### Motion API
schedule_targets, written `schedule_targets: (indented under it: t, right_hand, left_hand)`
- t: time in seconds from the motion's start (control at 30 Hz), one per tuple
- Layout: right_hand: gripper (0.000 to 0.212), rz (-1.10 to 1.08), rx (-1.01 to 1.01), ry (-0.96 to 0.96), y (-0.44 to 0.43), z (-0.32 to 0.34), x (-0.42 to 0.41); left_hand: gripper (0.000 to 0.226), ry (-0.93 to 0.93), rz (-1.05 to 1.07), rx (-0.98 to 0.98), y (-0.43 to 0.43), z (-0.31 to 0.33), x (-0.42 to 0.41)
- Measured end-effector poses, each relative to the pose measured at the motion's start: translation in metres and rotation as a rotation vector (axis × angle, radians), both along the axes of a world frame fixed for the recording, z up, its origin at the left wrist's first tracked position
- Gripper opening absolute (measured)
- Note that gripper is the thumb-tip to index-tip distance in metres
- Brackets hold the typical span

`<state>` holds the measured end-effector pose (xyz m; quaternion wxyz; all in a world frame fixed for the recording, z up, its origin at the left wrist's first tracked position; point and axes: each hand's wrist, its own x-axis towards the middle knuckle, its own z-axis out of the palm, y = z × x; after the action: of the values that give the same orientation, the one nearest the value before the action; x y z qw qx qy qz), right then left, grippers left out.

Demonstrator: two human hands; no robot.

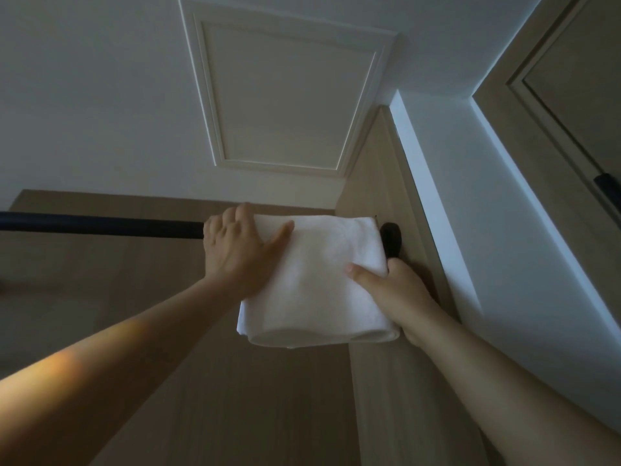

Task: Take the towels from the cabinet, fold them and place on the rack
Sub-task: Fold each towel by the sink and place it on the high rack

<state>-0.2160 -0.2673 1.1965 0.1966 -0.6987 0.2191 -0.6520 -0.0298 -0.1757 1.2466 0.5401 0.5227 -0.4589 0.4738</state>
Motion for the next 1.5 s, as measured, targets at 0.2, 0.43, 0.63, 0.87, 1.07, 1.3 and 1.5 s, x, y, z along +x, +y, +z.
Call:
schedule_targets:
  t: [0.2, 0.43, 0.63, 0.87, 1.07, 1.3, 1.5]
  right_hand:
    - [0.037, 0.181, 0.072, -0.058, -0.007, -0.016, -0.004]
    - [0.033, 0.252, 0.089, -0.109, -0.010, -0.021, 0.001]
    - [0.031, 0.246, 0.035, -0.085, -0.017, -0.026, -0.003]
    - [0.030, -0.076, -0.253, -0.146, -0.020, -0.027, 0.004]
    - [0.035, -0.033, -0.227, -0.123, -0.033, -0.026, 0.011]
    - [0.043, -0.025, -0.100, -0.135, -0.040, -0.035, 0.017]
    - [0.043, 0.217, 0.062, -0.144, -0.047, -0.051, 0.019]
  left_hand:
    - [0.071, 0.257, -0.460, 0.118, 0.002, -0.048, 0.001]
    - [0.080, 0.410, -1.022, 0.657, 0.000, -0.047, 0.014]
    - [0.077, 0.400, -1.013, 0.552, -0.009, -0.056, 0.016]
    - [0.070, 0.369, -1.164, 0.649, 0.000, -0.068, 0.017]
    - [0.065, 0.415, -1.139, 0.618, 0.003, -0.071, 0.025]
    - [0.053, 0.419, -1.201, 0.644, 0.007, -0.070, 0.027]
    - [0.059, 0.427, -1.182, 0.567, 0.001, -0.076, 0.029]
